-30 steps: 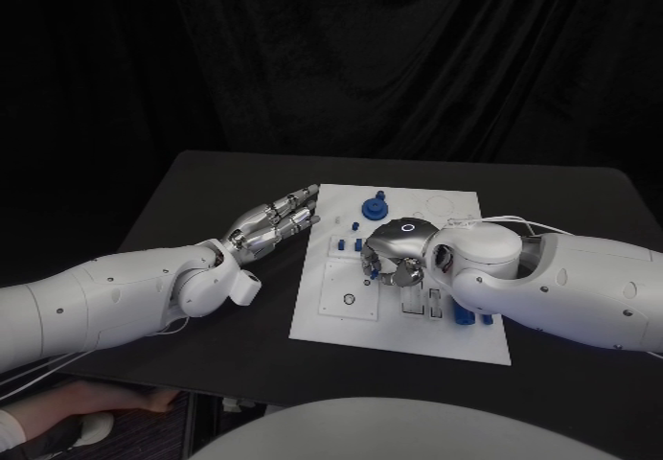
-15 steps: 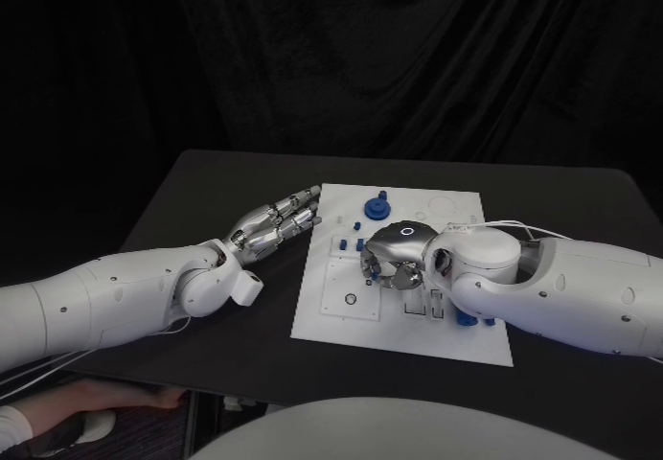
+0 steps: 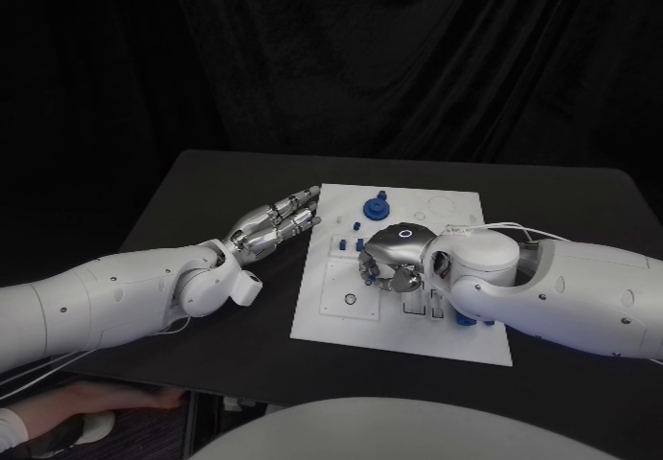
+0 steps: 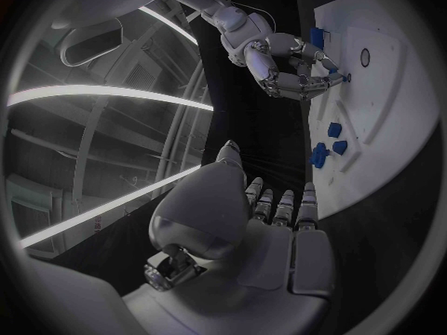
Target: Assemble the parts on the task board
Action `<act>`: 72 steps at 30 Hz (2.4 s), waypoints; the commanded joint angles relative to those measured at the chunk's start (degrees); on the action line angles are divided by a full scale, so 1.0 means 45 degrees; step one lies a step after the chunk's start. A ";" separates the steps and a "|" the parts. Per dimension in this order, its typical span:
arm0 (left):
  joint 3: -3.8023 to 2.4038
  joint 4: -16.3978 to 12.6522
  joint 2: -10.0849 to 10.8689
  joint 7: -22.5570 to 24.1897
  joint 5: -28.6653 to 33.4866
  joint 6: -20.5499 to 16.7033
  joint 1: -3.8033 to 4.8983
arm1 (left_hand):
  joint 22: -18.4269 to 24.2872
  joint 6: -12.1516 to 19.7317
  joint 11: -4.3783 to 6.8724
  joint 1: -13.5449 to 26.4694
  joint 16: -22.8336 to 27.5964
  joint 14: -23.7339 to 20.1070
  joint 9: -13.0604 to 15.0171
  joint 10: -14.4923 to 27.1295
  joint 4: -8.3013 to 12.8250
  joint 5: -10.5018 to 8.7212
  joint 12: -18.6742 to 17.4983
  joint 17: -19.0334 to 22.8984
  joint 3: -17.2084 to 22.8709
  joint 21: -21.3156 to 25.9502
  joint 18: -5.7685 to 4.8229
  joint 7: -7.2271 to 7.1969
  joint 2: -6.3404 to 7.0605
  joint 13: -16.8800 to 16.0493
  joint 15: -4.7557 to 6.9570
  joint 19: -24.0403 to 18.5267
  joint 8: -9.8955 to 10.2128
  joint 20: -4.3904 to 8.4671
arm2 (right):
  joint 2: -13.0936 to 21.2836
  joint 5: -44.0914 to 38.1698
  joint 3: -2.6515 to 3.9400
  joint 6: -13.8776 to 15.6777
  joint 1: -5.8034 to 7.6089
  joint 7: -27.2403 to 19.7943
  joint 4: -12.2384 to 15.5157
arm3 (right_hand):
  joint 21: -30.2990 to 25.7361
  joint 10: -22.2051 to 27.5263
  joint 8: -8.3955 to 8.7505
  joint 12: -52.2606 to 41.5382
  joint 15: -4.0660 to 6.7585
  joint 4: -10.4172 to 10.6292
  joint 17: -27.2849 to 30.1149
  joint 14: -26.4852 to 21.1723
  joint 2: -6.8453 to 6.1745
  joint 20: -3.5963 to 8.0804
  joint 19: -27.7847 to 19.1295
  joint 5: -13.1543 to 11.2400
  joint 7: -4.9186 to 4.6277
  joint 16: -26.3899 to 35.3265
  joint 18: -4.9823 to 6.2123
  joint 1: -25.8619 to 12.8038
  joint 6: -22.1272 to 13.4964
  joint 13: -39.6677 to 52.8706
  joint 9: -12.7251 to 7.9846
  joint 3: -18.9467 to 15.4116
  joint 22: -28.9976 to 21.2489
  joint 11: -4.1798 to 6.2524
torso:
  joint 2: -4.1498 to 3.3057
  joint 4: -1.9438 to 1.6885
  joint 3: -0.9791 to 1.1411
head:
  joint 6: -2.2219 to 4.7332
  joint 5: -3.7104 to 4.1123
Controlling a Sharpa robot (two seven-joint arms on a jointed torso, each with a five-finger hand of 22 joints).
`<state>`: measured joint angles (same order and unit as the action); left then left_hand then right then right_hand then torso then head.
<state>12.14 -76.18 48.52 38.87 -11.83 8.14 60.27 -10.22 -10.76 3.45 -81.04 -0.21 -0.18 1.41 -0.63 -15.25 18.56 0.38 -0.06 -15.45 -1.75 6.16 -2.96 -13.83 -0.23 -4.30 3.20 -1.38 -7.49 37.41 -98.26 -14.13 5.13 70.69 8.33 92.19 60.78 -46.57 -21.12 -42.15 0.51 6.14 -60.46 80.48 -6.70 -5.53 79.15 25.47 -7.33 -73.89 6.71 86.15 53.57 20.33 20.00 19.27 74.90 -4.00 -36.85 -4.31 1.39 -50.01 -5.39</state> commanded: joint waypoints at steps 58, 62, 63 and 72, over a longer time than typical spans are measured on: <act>-0.0013 0.0312 -0.0202 0.0578 0.0094 0.0347 -0.0211 | 0.0065 0.0151 -0.0077 -0.0127 0.0046 0.0040 -0.0001 0.0029 0.0017 0.0099 -0.0054 0.0013 0.0094 0.0012 0.0229 0.0039 -0.0086 0.0018 -0.0073 -0.0018 0.0004 -0.0070 | -0.0116 -0.0114 0.0004 0.1026 -0.0315 -0.0324 -0.0216 | -0.0053 -0.1280 -0.0055 0.1364 0.0063 -0.0319 0.0159 -0.0114 -0.0059 0.0066 -0.0043 0.0036 0.0007 0.0102 -0.0172 -0.0284 -0.0128 -0.0830 0.0441 0.0212 0.1609 0.0107 | 0.0012 -0.0010 -0.0007 | 0.0002 -0.0193; -0.0013 0.0329 -0.0205 0.0560 0.0094 0.0355 -0.0219 | 0.0067 0.0149 -0.0077 -0.0135 0.0046 0.0040 -0.0001 0.0031 0.0024 0.0112 -0.0054 0.0013 0.0102 0.0012 0.0231 0.0046 -0.0087 0.0019 -0.0074 -0.0018 0.0003 -0.0072 | -0.0107 -0.0113 0.0004 0.1101 -0.0340 -0.0356 -0.0185 | -0.0021 -0.1310 -0.0072 0.1396 0.0066 -0.0333 0.0138 -0.0105 -0.0054 0.0068 -0.0030 0.0025 0.0010 0.0089 -0.0179 -0.0279 -0.0121 -0.0846 0.0467 0.0215 0.1619 0.0113 | 0.0007 -0.0008 -0.0002 | 0.0002 -0.0214; -0.0013 0.0335 -0.0207 0.0553 0.0094 0.0357 -0.0220 | 0.0067 0.0149 -0.0077 -0.0135 0.0046 0.0040 -0.0001 0.0031 0.0024 0.0112 -0.0054 0.0013 0.0102 0.0012 0.0231 0.0046 -0.0087 0.0019 -0.0074 -0.0018 0.0003 -0.0072 | -0.0106 -0.0113 0.0004 0.1116 -0.0344 -0.0364 -0.0181 | -0.0039 -0.1319 -0.0077 0.1403 0.0067 -0.0336 0.0134 -0.0103 -0.0054 0.0069 -0.0036 0.0022 0.0010 0.0086 -0.0176 -0.0279 -0.0118 -0.0850 0.0474 0.0214 0.1614 0.0114 | 0.0007 -0.0004 -0.0003 | 0.0002 -0.0219; -0.0013 0.0389 -0.0237 0.0476 0.0094 0.0403 -0.0239 | 0.0073 0.0151 -0.0073 -0.0152 0.0046 0.0040 0.0000 0.0035 0.0040 0.0135 -0.0055 0.0013 0.0122 0.0012 0.0235 0.0063 -0.0093 0.0020 -0.0075 -0.0020 0.0002 -0.0077 | -0.0086 0.0126 0.0004 0.1131 -0.0359 -0.0364 -0.0142 | -0.0022 -0.1339 -0.0088 0.1428 0.0070 -0.0346 0.0126 -0.0097 -0.0052 0.0071 -0.0029 0.0016 0.0012 0.0079 -0.0179 -0.0276 -0.0118 -0.0862 0.0493 0.0216 0.1618 0.0114 | 0.0011 0.0003 -0.0014 | 0.0002 -0.0241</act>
<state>12.14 -74.38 47.58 38.88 -11.81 9.17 59.24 -9.97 -10.56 3.45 -81.26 -0.21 -0.18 1.41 -0.63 -15.09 18.78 0.38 -0.09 -15.29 -1.75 6.16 -2.75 -14.05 -0.21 -4.30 3.21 -1.38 -7.49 36.98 -98.10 -14.13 9.32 69.25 6.98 91.37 60.78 -52.22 -21.31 -35.93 0.71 4.95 -59.88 80.27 -6.87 -5.53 79.15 25.64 -7.44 -73.68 6.71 85.40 52.88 16.50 22.32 20.16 74.92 -3.48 -36.80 -4.32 1.36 -50.01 -6.44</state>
